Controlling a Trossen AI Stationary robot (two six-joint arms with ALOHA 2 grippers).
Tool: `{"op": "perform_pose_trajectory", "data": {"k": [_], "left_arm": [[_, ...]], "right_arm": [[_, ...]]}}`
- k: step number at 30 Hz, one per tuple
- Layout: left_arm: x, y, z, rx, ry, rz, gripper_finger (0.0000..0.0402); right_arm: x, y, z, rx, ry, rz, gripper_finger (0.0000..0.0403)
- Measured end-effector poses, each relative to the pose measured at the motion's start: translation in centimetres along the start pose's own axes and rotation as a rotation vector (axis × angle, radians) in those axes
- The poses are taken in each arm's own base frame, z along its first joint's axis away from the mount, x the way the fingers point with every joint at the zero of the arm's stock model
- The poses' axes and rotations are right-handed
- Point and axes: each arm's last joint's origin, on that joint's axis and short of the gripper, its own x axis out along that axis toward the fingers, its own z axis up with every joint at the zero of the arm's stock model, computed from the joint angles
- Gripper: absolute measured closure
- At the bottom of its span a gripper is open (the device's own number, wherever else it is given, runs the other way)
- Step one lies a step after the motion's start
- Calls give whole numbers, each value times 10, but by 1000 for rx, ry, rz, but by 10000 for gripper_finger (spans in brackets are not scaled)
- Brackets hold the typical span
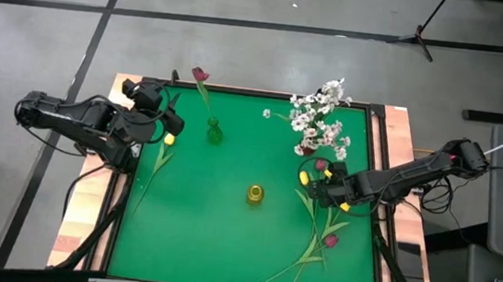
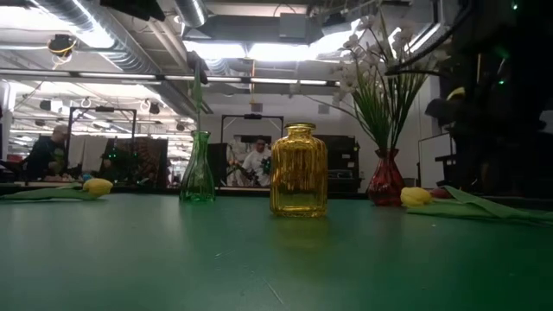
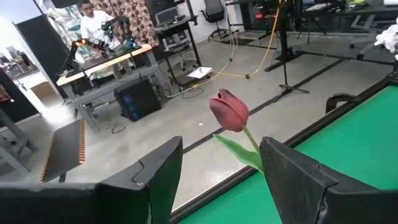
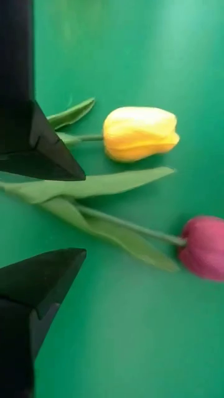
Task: Sort flowers into vase by color
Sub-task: Put the left red flower into the green vase
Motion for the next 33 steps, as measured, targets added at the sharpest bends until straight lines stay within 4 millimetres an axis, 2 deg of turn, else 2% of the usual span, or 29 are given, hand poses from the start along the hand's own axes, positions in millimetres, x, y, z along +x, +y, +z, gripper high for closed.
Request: {"op": "perform_pose_trajectory", "data": {"k": [5, 24, 29, 33], "left_arm": [[0, 0, 0, -1, 0, 0, 188], [0, -1, 0, -1, 9, -20, 188], [0, 0, 0, -1, 9, -20, 188], [0, 0, 0, 2, 9, -20, 188]], "right_arm": [[1, 0, 2, -7, -70, 7, 214], [27, 5, -10, -43, -40, -85, 217], [31, 6, -11, -43, -43, -93, 259], [31, 4, -12, -31, -39, -116, 335]]}}
